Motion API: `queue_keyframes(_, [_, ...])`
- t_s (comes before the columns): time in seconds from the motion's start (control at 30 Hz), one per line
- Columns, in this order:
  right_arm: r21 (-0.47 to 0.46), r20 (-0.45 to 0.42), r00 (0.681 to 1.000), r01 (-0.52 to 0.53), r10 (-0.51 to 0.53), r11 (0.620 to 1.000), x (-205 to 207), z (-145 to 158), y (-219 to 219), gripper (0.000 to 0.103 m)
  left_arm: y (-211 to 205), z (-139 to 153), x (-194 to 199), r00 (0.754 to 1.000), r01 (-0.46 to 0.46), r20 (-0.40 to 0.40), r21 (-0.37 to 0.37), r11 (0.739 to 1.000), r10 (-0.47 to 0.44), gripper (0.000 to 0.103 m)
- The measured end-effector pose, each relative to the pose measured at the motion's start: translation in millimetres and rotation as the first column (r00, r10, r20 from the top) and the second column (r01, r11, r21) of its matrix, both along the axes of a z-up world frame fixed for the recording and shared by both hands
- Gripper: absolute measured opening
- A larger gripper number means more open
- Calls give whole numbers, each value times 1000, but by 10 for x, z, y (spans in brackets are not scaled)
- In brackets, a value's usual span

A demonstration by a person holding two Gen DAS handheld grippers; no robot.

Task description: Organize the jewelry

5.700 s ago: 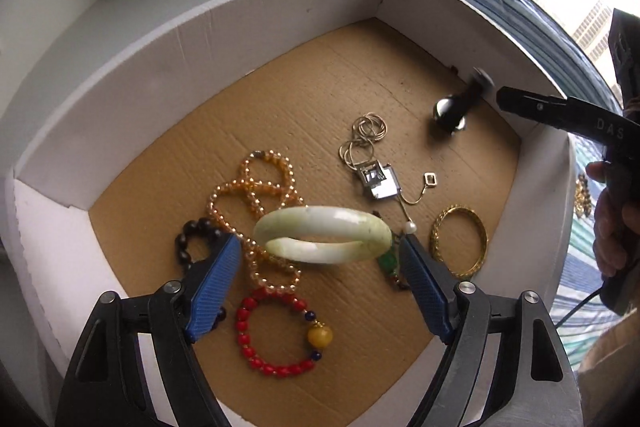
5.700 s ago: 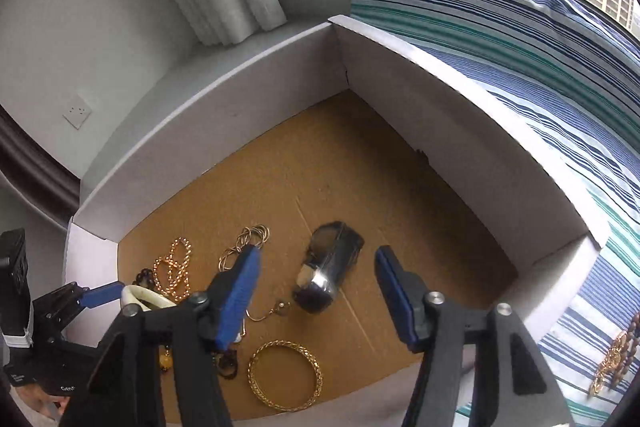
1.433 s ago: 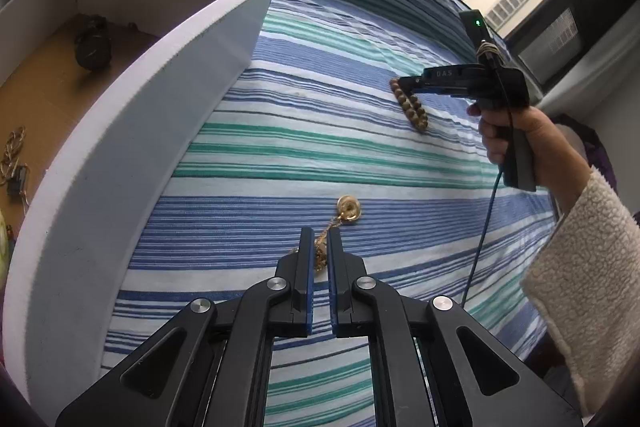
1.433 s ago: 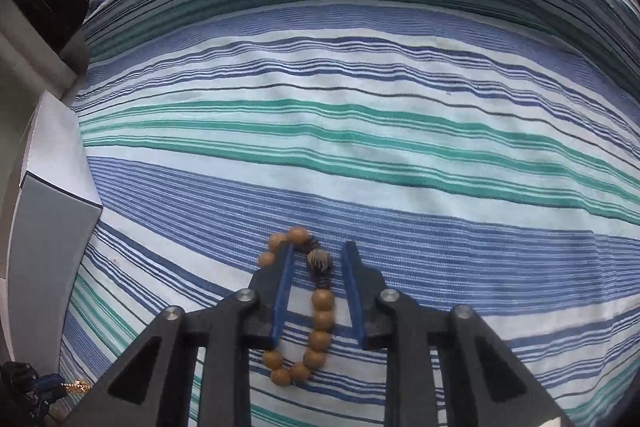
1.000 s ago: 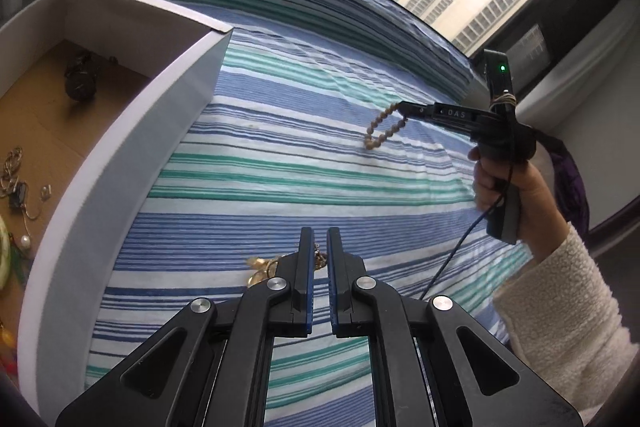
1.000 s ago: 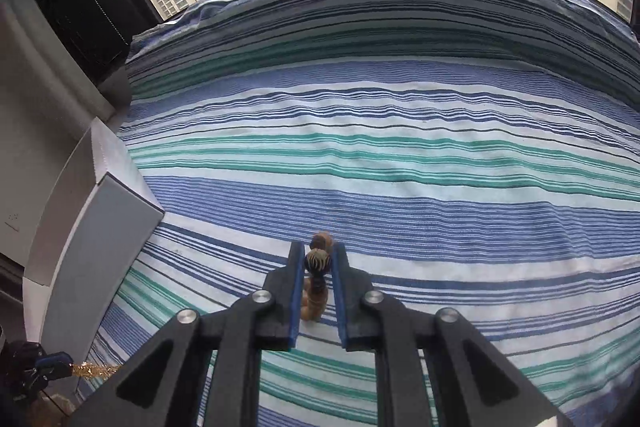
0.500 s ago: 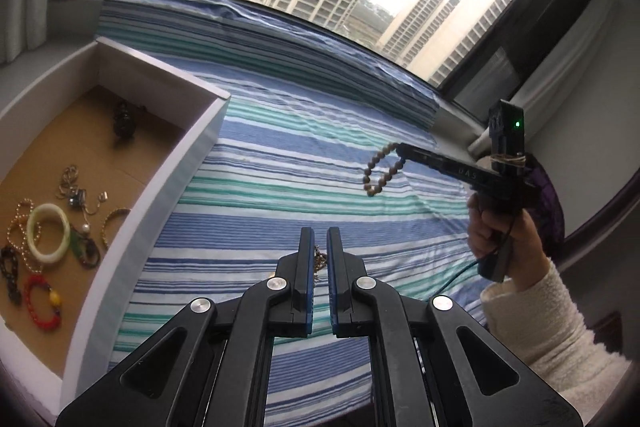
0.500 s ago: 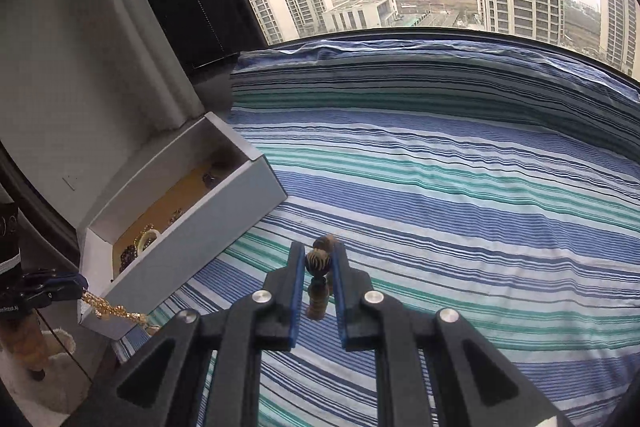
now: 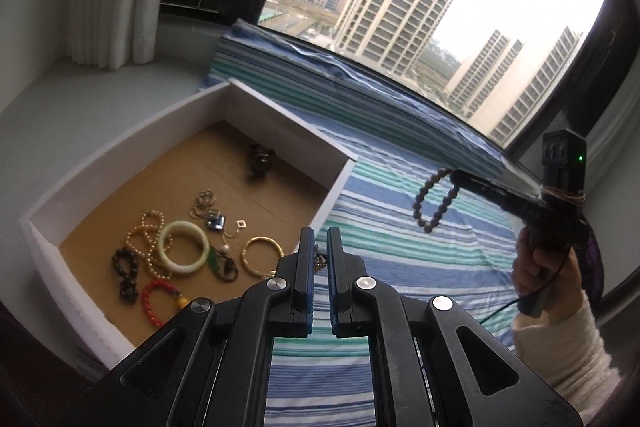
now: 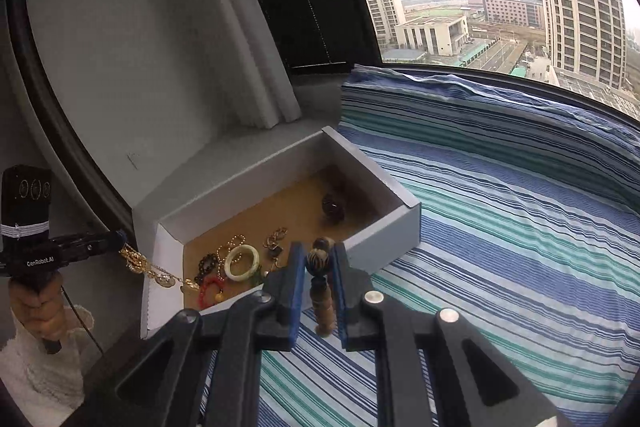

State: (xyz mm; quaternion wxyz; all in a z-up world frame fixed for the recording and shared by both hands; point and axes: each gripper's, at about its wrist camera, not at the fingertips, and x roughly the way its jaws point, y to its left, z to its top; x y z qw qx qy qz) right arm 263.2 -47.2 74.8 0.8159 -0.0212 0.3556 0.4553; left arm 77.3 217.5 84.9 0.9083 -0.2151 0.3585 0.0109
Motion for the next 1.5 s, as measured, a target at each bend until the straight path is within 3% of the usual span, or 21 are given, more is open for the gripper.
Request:
queue_keyframes(0.2, [-4,-7,998,-68,68,998,42,-21,705,14,327,-519,102,993,-71,-88,20,997,73,3])
queue_keyframes(0.37, [-19,-50,993,-106,105,994,155,-207,1228,14,445,-912,181,984,-93,-152,23,995,95,3])
queue_keyframes(0.53, [-115,-83,988,-142,133,983,264,-574,1735,14,460,-1176,297,973,-110,-201,38,993,116,4])
queue_keyframes(0.8, [-262,-103,993,-84,59,961,536,-1232,2127,15,450,-1346,341,962,-139,-227,81,987,155,6])
queue_keyframes(0.83, [-264,-112,993,-74,46,962,562,-1269,2124,19,428,-1332,328,960,-146,-224,101,984,166,11])
queue_keyframes(0.87, [-261,-118,992,-62,31,963,585,-1291,2099,30,397,-1287,304,960,-151,-220,120,981,174,26])
queue_keyframes(0.9, [-257,-115,993,-45,16,965,605,-1287,2071,35,373,-1257,282,960,-160,-209,142,977,188,49])
queue_keyframes(0.97, [-257,-83,997,-19,-3,966,574,-1222,1994,38,318,-1158,224,959,-192,-174,190,963,225,75])
queue_keyframes(1.03, [-267,-39,999,-2,-9,964,491,-1106,1906,43,246,-1062,175,954,-223,-141,249,942,263,87])
queue_keyframes(1.1, [-281,16,1000,18,-14,959,364,-973,1820,62,162,-967,134,951,-246,-109,298,922,289,100])
queue_keyframes(1.17, [-283,61,998,26,-9,959,202,-851,1716,78,71,-863,94,943,-278,-84,336,900,322,102])
queue_keyframes(1.4, [-288,114,993,24,9,957,-237,-620,1490,78,-21,-653,-181,860,-458,-19,414,786,511,102])
queue_keyframes(1.5, [-315,137,990,13,32,949,-395,-593,1509,78,-10,-651,-207,858,-443,-53,425,789,510,102])
